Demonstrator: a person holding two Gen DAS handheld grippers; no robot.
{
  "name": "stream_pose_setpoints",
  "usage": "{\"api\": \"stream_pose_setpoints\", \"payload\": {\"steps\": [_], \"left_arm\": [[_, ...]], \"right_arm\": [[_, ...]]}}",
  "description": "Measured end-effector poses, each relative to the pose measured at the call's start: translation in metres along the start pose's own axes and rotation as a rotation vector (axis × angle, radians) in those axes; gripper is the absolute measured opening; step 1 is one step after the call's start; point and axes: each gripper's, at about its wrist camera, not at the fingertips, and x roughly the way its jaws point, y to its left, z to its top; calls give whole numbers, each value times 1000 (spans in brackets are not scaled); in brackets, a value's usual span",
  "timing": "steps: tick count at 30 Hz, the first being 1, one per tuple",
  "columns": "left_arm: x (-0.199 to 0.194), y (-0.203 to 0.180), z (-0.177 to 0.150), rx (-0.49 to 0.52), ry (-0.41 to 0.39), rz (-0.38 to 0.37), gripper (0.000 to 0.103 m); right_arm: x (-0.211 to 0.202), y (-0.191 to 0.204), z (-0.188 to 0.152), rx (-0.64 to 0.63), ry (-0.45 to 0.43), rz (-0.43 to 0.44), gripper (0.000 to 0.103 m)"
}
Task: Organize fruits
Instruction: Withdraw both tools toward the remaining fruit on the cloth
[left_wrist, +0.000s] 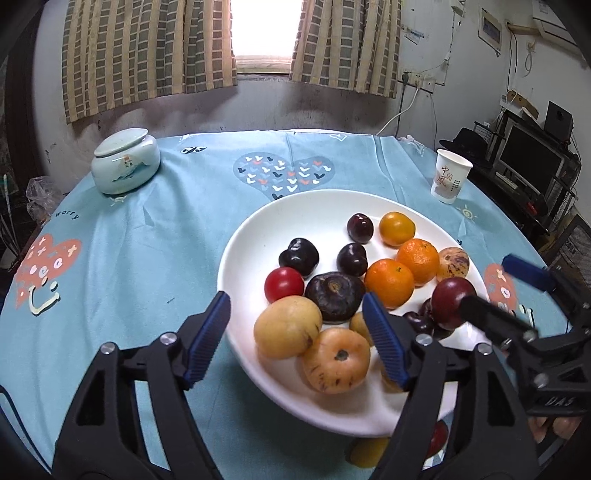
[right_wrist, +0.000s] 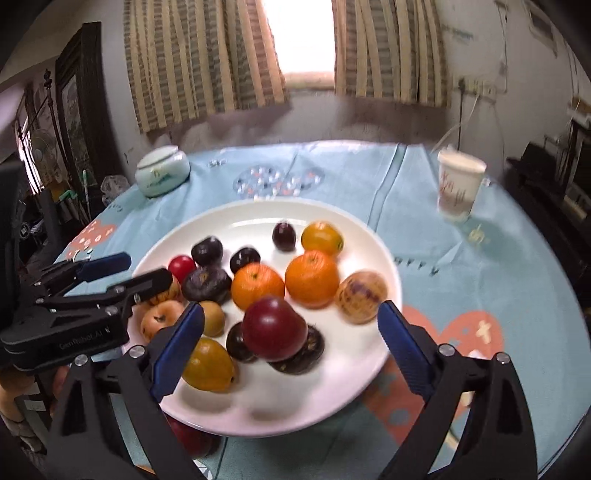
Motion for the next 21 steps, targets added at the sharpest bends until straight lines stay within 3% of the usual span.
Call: {"api": "stream_pose_setpoints", "payload": {"steps": [6,11,16,21], "left_arm": [[-41,-2,-31,13,-18,-12,80],[-77,-19,-70,78,-50,4,86],[-92,-35,-101,124,-10,-53,87],[-94,-57,-117,210,11,-57,88]], "right_arm": [[-52,-7,-6,82,-125,62,102],[-73,0,-31,70,-94,61,102],[-89,-3,-49,89,-70,53,102],[-100,-13,-66,133,-66,65,102]]}}
